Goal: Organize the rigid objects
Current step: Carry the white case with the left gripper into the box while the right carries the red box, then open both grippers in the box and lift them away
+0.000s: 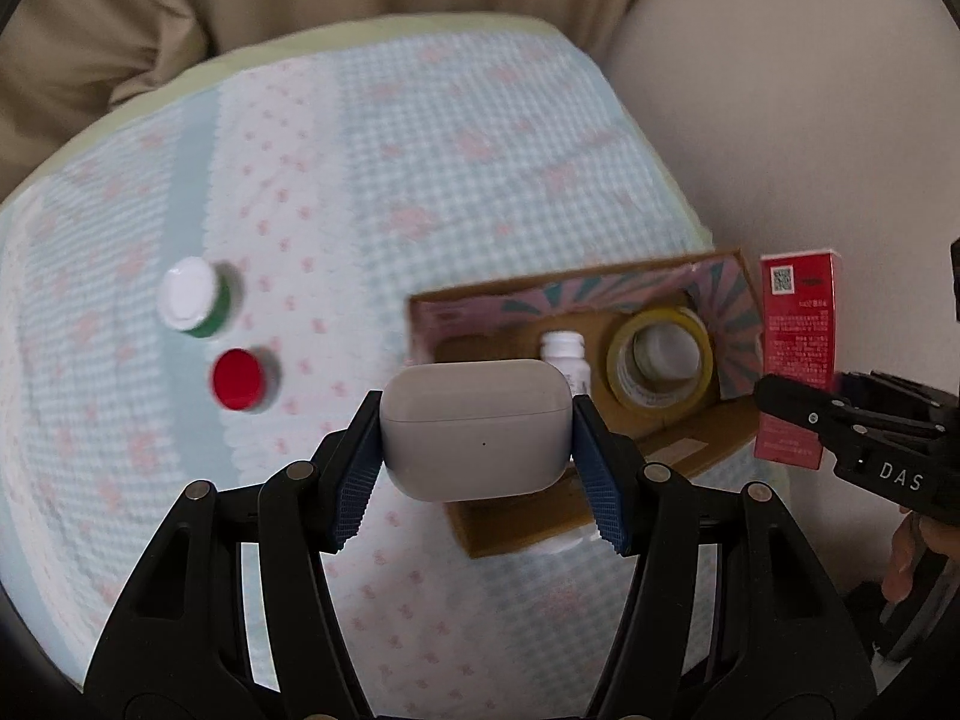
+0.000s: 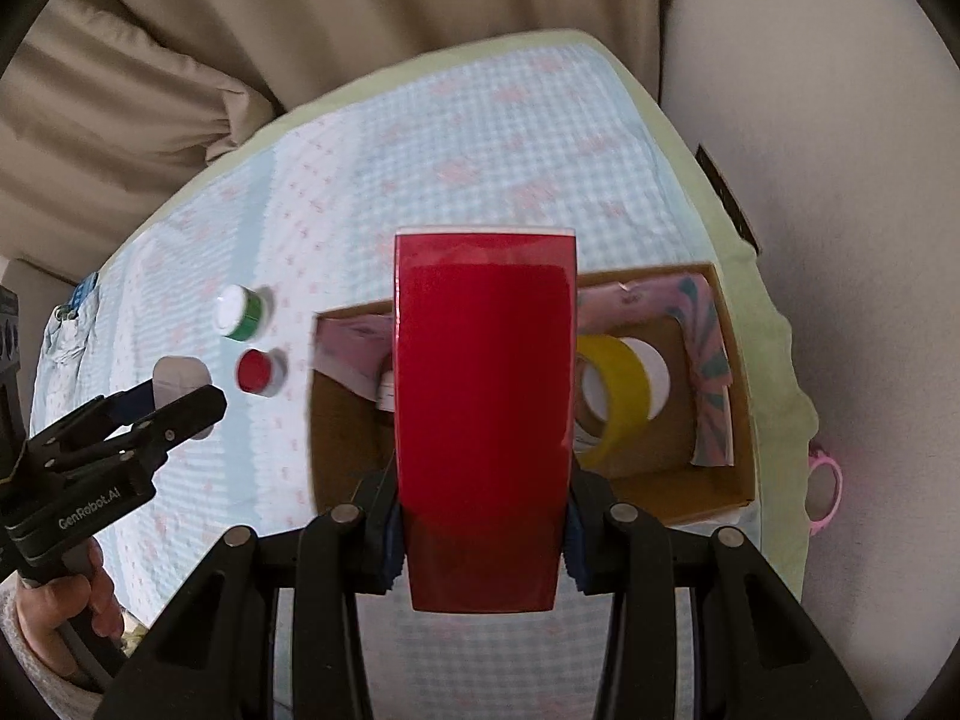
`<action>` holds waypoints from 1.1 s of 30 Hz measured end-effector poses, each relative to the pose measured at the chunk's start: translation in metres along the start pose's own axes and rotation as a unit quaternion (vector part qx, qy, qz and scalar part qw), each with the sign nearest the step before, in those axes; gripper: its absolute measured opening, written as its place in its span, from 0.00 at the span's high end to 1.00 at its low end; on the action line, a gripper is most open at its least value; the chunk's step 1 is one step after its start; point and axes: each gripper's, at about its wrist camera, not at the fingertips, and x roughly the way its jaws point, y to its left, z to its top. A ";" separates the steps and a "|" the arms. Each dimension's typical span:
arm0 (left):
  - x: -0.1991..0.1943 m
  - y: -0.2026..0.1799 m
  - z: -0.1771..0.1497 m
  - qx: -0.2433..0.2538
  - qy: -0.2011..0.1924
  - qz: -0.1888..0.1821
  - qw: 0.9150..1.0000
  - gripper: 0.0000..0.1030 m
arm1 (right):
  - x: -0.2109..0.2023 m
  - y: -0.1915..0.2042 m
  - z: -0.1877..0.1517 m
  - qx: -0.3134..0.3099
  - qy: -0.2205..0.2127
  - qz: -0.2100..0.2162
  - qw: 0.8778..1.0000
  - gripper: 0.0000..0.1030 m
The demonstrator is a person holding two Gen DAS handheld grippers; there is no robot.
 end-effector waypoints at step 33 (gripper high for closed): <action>0.099 -0.052 -0.050 0.145 0.148 0.038 0.978 0.00 | 0.091 -0.052 -0.011 0.055 0.074 0.111 0.990 0.00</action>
